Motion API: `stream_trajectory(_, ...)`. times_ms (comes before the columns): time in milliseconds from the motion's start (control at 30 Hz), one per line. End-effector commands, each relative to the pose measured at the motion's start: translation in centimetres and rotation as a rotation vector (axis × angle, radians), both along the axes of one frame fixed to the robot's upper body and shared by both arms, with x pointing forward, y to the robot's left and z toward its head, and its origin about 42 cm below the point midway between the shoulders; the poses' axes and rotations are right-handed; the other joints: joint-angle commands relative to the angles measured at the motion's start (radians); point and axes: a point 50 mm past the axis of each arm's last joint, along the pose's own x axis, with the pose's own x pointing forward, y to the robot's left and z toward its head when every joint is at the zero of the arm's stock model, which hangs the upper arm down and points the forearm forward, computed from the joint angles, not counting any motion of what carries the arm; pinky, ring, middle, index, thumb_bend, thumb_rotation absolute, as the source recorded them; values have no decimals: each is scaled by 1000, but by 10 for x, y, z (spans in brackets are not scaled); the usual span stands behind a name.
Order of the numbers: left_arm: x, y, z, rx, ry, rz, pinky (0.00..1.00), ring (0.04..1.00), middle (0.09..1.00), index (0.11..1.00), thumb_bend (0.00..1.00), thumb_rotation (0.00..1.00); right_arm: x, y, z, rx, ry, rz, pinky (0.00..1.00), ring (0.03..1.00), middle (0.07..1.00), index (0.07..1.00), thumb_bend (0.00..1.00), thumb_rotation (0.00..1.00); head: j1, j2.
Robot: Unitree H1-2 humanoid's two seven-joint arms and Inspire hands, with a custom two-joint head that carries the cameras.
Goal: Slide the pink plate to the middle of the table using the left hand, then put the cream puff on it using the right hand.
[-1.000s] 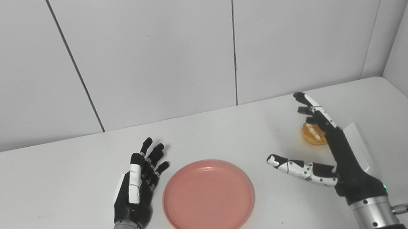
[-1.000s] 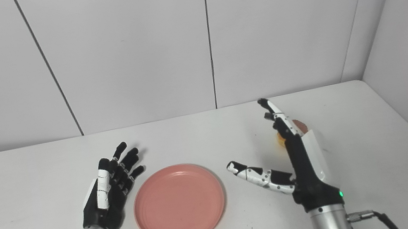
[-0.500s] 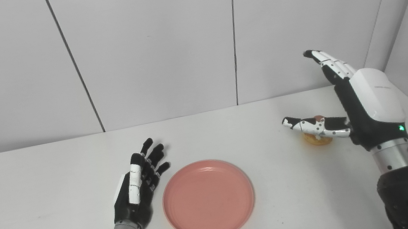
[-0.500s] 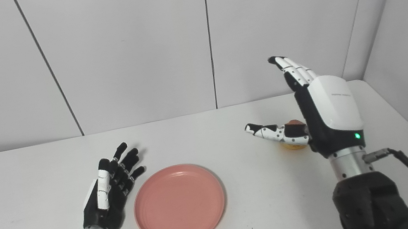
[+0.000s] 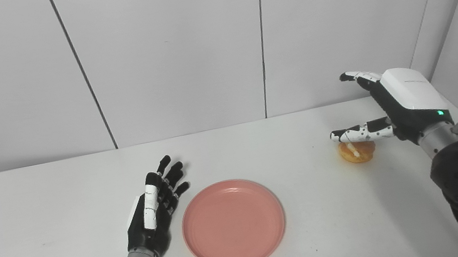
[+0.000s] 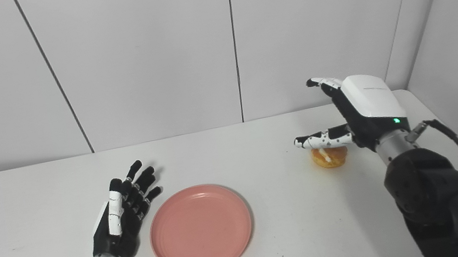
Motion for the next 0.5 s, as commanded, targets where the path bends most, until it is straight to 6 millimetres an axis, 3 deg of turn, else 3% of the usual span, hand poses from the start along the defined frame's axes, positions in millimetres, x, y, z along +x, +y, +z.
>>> stream_trajectory(0,-8,-4,-16,-19,44,-7,913,966,923,951,795,918,8,-7,23,-19,-35,-7,691,805,850,801,1000,389,4,0)
stream_trajectory(133,-9,-5,-16,-11,39,-9,905,960,924,950,788,925,21,-9,23,-27,40,-22,716,813,869,801,1000,250,8,0)
stream_trajectory(467,-10,-9,-17,-6,42,-10,894,957,925,954,780,929,48,-12,17,-26,131,-28,751,848,889,812,1000,178,18,-5)
